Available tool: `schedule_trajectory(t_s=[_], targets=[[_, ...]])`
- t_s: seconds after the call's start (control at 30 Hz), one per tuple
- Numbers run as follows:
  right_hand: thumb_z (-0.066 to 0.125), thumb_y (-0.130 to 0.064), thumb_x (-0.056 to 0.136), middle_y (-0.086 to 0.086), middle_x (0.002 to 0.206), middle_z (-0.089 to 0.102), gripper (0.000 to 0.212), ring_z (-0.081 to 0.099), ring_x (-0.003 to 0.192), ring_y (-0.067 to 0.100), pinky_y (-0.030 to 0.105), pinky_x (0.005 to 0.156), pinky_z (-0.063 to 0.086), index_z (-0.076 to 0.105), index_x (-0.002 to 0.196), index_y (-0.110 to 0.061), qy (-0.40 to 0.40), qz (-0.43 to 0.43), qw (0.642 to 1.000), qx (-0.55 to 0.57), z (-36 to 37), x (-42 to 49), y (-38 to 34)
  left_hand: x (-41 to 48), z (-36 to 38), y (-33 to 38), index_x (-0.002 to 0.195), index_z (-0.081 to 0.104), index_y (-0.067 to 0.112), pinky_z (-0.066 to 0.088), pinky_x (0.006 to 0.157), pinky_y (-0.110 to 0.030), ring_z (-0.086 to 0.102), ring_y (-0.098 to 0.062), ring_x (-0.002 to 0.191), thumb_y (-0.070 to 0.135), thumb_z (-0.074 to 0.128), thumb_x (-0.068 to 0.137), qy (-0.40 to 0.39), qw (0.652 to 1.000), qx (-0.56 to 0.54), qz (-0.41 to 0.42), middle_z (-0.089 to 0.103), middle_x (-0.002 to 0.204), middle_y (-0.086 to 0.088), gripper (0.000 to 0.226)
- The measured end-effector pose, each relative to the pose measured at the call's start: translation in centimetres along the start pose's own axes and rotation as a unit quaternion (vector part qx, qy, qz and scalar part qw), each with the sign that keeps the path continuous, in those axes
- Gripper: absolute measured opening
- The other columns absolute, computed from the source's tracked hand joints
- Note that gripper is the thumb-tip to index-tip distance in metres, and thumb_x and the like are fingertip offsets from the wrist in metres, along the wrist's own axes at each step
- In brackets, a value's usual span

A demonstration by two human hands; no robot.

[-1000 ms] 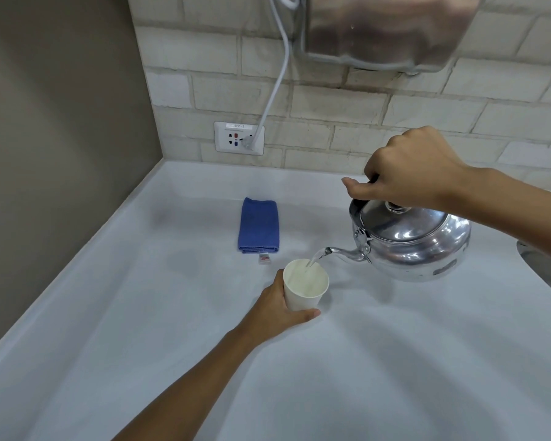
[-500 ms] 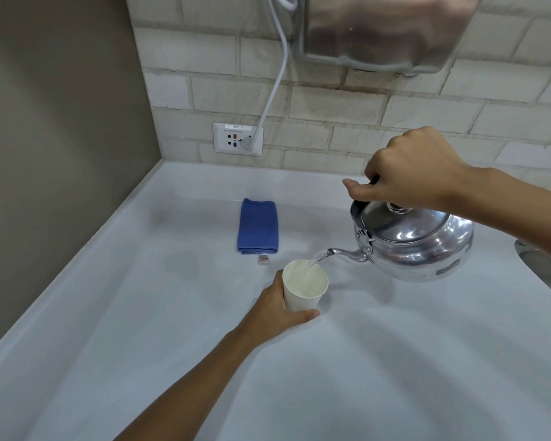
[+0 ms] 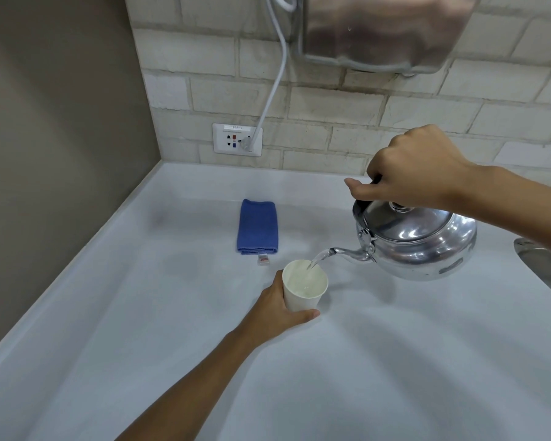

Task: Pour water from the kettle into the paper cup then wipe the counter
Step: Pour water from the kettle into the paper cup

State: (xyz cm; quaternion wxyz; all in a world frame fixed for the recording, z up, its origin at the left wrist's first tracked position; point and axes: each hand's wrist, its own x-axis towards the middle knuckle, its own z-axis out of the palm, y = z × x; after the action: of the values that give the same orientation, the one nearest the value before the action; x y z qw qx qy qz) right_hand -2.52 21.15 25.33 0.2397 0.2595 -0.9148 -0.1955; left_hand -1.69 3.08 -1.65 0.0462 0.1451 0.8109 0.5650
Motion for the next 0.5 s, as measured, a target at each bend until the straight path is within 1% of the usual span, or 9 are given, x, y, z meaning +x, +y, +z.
schedule_trajectory(t_s=[0.07,0.17,0.3,0.4,0.5], targets=[[0.047,-0.044,0.081,0.000,0.034,0.012,0.058,0.011,0.037,0.018,0.021,0.047,0.015,0.027,0.038,-0.010,-0.003,-0.001,1.000,-0.002,-0.02,-0.01,0.05,-0.01,-0.02,0.03,0.120,0.032,0.046,0.045,0.075,-0.006,0.052,-0.001,0.108,0.056,0.079,0.058,0.000,1.000,0.003,-0.002,0.052,0.117,0.022,0.080],[0.046,-0.044,0.081,0.001,0.033,0.013,0.057,0.013,0.037,0.020,0.021,0.047,0.015,0.031,0.039,-0.008,-0.005,0.001,1.000,-0.001,-0.09,-0.05,0.08,0.04,-0.05,0.01,0.120,0.032,0.047,0.044,0.076,-0.006,0.052,0.002,0.107,0.057,0.079,0.057,0.001,1.000,0.003,-0.005,0.052,0.116,0.024,0.079],[0.047,-0.043,0.081,0.002,0.034,0.013,0.058,0.016,0.039,0.021,0.021,0.047,0.015,0.027,0.038,-0.009,-0.004,-0.004,1.000,-0.009,-0.12,-0.12,0.12,0.05,-0.06,0.00,0.119,0.031,0.048,0.044,0.074,-0.003,0.051,0.005,0.106,0.056,0.080,0.057,0.001,1.000,0.004,-0.005,0.051,0.114,0.026,0.079],[0.048,-0.042,0.082,0.001,0.034,0.012,0.058,0.016,0.040,0.020,0.021,0.047,0.014,0.028,0.039,-0.009,-0.004,-0.007,1.000,-0.010,-0.17,-0.18,0.24,-0.04,-0.05,0.05,0.117,0.031,0.051,0.042,0.074,0.000,0.050,0.008,0.105,0.056,0.079,0.057,0.002,1.000,0.004,-0.005,0.050,0.112,0.029,0.077],[0.045,-0.043,0.081,0.001,0.034,0.013,0.057,0.017,0.039,0.021,0.021,0.047,0.015,0.030,0.039,-0.008,-0.007,-0.007,1.000,-0.012,-0.23,-0.21,0.22,-0.08,-0.04,0.07,0.116,0.030,0.053,0.042,0.075,0.000,0.049,0.008,0.106,0.057,0.079,0.057,0.001,1.000,0.001,-0.006,0.049,0.113,0.030,0.077]])
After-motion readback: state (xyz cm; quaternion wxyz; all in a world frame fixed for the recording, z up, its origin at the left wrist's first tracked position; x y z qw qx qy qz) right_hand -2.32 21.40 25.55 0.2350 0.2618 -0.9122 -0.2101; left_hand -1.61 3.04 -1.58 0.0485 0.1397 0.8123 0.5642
